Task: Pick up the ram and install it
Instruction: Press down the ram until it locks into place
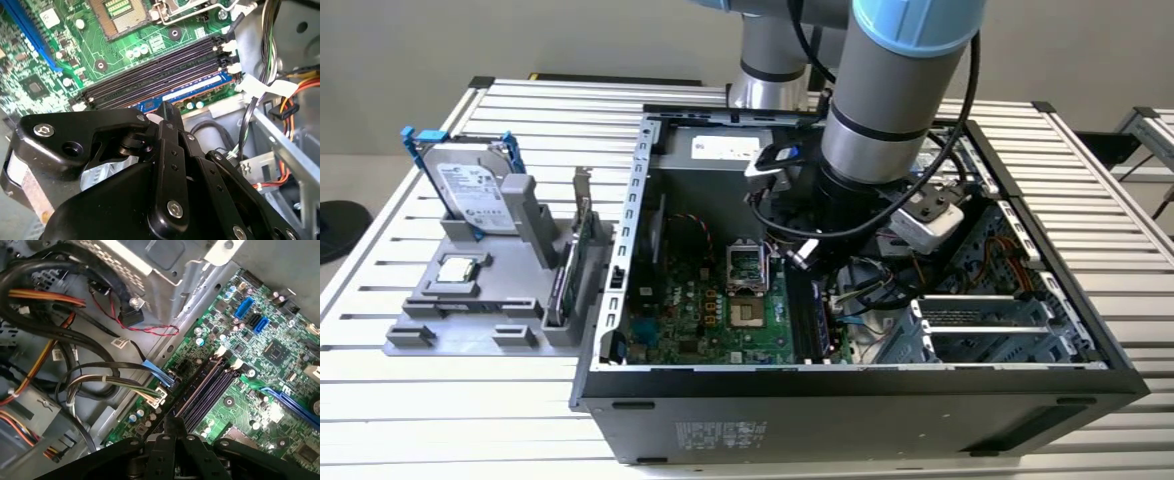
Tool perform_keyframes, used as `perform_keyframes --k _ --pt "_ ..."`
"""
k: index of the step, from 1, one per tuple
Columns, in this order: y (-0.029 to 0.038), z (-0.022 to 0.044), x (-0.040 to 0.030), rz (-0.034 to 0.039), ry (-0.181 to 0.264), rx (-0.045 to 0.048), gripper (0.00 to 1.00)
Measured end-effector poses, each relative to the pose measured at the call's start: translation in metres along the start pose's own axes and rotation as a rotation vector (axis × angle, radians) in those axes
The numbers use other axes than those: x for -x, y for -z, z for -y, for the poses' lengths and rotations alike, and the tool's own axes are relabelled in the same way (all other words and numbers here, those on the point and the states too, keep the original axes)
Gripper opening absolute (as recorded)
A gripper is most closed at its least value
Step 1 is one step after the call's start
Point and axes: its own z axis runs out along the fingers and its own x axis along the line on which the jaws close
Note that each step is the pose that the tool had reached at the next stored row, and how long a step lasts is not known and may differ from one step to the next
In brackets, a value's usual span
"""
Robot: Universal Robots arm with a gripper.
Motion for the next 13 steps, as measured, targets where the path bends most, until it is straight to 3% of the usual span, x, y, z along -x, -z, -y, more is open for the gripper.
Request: perform_keyframes --k 13 --pt "-0.0003 0.0008 -0.0006 -0.0031 0.234 -0.0015 0.00"
